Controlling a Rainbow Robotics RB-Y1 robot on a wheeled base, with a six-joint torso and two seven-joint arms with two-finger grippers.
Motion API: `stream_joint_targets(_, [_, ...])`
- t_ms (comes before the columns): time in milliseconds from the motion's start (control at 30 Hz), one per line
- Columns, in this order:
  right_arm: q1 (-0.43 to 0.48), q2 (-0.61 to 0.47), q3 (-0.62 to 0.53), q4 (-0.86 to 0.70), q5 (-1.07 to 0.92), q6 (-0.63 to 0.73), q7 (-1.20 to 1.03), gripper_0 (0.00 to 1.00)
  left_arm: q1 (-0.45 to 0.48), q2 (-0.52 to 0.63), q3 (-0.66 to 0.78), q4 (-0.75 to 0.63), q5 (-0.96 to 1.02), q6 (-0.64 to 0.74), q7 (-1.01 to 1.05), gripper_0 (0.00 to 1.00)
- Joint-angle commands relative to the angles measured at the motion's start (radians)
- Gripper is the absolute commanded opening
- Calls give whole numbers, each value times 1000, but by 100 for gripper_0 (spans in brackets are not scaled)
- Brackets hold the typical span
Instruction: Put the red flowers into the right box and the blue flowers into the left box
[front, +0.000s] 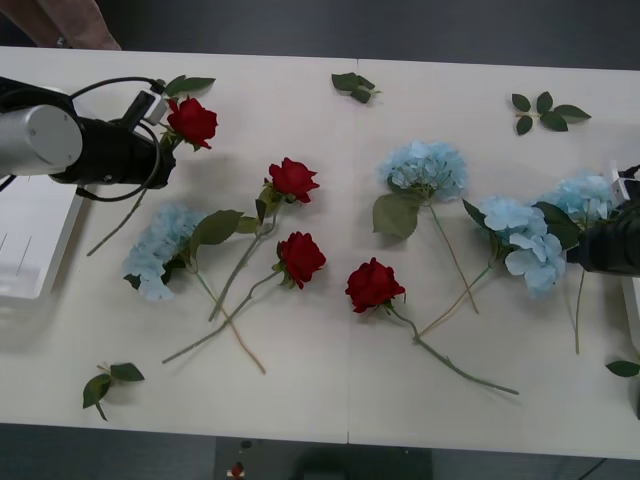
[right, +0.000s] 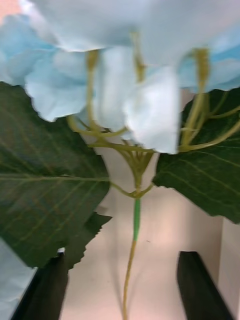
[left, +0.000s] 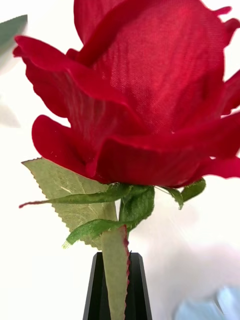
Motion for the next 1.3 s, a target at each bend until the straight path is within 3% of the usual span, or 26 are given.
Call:
stream_joint_targets(33, [-25,-12,-26,-61,-16,1,5,100,-28,71,151,-35,-4,122,-18,0])
stream_joint_targets(300, [-24,-12,-167,-96,-174,71,265,100,15,94,403,-101,-40,318,0,0])
stream_joint_targets(567, [-24,-14,-302,-96,-424,197,499,100,20,-19,615,-252,-96,317,221,0])
stream_joint_targets(700, [-24,-14,-341,-96,-514,235,577,100,20,-80,670,-316,-162,285,333,0])
stream_joint_targets(767, [-24,-17,-376,-96,-612,266,654,100,12,-149,684,-368,-238,206,459,0])
stream_joint_targets(967, [-24,-29,-410,-96,-786,297,745,100,-20,-291,684,-393,-399,91,658,0])
stream_joint_targets(1300, [-27,-43,-416,-96,-1056,312,668,100,-78,-541,704,-380,-690,-14,960,0])
